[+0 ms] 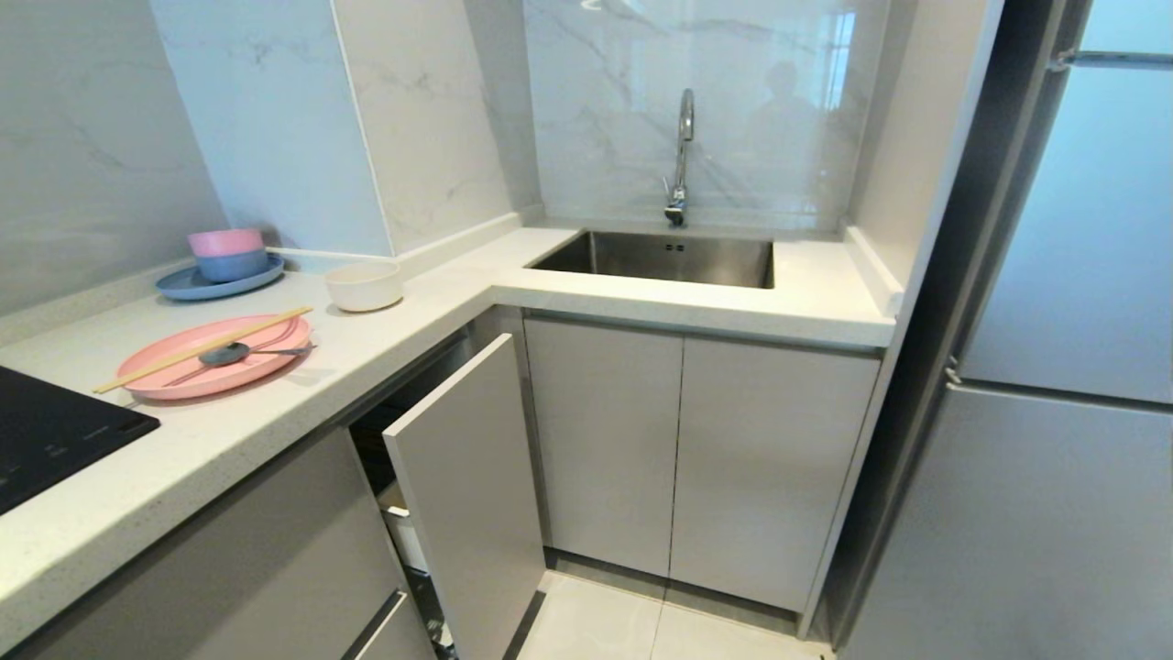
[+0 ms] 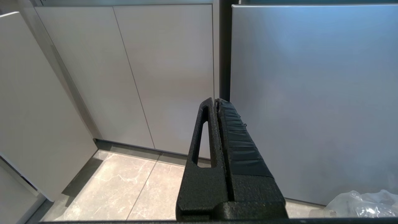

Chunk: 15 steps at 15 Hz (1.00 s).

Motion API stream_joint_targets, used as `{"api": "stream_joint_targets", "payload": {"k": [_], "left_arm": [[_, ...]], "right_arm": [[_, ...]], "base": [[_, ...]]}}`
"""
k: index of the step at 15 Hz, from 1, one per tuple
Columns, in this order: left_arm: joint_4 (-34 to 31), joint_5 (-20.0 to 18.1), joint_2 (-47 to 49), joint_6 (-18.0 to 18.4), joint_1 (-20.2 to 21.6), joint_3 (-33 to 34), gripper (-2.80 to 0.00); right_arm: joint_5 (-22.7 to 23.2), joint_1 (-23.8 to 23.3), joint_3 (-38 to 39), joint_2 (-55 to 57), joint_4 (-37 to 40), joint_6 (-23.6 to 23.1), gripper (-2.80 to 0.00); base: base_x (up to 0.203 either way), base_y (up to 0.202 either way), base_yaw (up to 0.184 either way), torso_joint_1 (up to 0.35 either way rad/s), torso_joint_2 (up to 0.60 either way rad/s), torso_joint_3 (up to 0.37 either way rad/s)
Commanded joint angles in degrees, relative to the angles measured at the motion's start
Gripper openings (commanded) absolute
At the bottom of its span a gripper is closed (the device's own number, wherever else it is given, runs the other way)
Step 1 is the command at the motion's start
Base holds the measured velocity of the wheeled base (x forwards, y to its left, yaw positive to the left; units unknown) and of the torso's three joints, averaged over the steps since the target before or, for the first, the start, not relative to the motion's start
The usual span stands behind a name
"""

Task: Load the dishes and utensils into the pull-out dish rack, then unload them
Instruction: Open the cupboard

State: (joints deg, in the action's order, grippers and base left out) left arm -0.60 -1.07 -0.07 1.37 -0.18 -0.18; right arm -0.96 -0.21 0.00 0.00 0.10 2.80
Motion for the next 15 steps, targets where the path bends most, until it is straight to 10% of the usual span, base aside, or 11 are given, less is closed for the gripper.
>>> {"api": "stream_joint_targets", "payload": {"k": [1,8,15], "left_arm": [[0.0,-0.1,0.0,0.2,0.0,0.0,-2.80],[-6.9,-0.1,3.7,-0.4,-0.1,-32.3,-2.80],[-21.5,1.6,37.5,-0.4,-0.2,-77.4,-2.80]], "right_arm": [[0.0,0.0,0.1,0.0,0.0,0.0,-2.80],[0.0,0.0,0.1,0.0,0.0,0.0,-2.80],[0.0,0.0,0.1,0.0,0.0,0.0,-2.80]], "base": [[0.000,0.000,0.000,0.000,0.00,0.000],[0.000,0.000,0.000,0.000,0.00,0.000],[0.000,0.000,0.000,0.000,0.00,0.000]]}}
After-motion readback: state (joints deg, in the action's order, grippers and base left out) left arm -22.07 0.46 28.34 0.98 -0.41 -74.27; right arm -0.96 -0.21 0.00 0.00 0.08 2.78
